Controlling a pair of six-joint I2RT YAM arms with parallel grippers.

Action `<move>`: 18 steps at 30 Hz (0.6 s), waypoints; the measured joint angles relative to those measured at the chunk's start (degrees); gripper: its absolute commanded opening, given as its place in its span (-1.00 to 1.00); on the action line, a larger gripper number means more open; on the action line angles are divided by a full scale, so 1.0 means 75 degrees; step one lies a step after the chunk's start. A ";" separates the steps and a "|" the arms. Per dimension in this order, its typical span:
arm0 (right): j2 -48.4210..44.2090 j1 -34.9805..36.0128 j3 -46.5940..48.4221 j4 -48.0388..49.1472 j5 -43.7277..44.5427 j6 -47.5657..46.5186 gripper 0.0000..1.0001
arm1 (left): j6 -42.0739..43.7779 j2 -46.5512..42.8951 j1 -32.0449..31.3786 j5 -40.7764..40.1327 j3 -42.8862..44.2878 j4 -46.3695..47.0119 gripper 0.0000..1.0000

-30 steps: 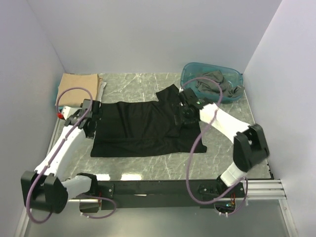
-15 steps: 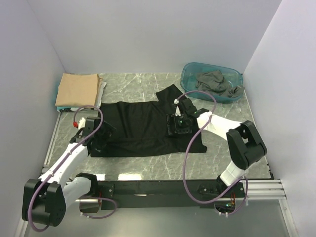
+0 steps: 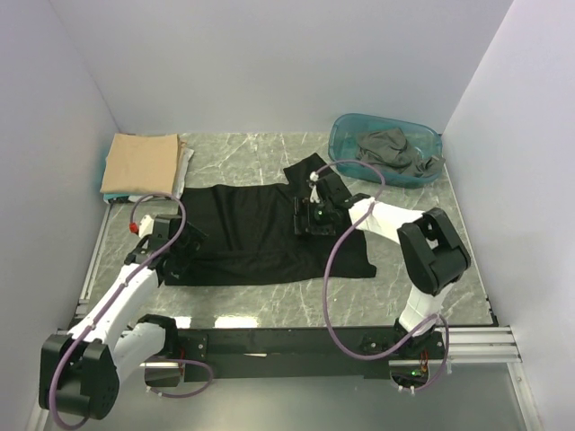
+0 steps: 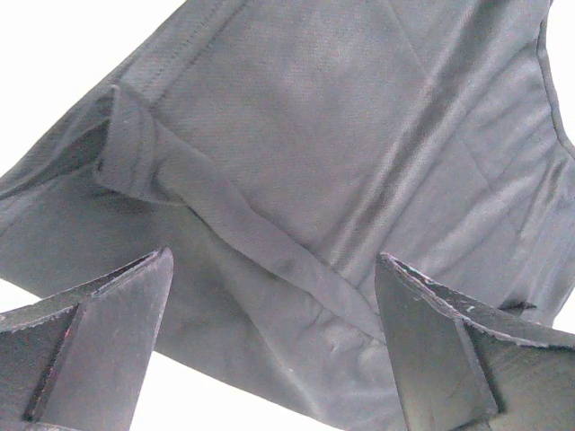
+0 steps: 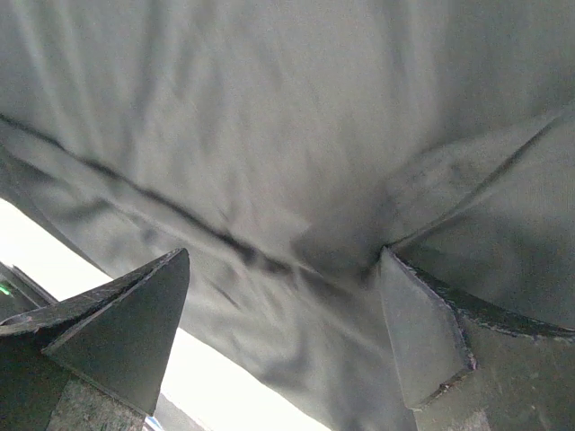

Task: Fold and stack the t-shirts
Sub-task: Fold the tshirt

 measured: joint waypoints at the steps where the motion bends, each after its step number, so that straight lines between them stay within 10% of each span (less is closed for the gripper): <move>1: 0.0108 0.0000 0.0119 0.0111 -0.0026 0.0102 0.83 | 0.0000 -0.0079 0.0000 -0.0038 0.0000 -0.0070 0.99; 18: -0.1014 -0.0166 0.0125 -0.0213 0.1370 0.0239 0.85 | 0.0434 0.0708 0.0000 0.0376 0.0143 0.0431 0.99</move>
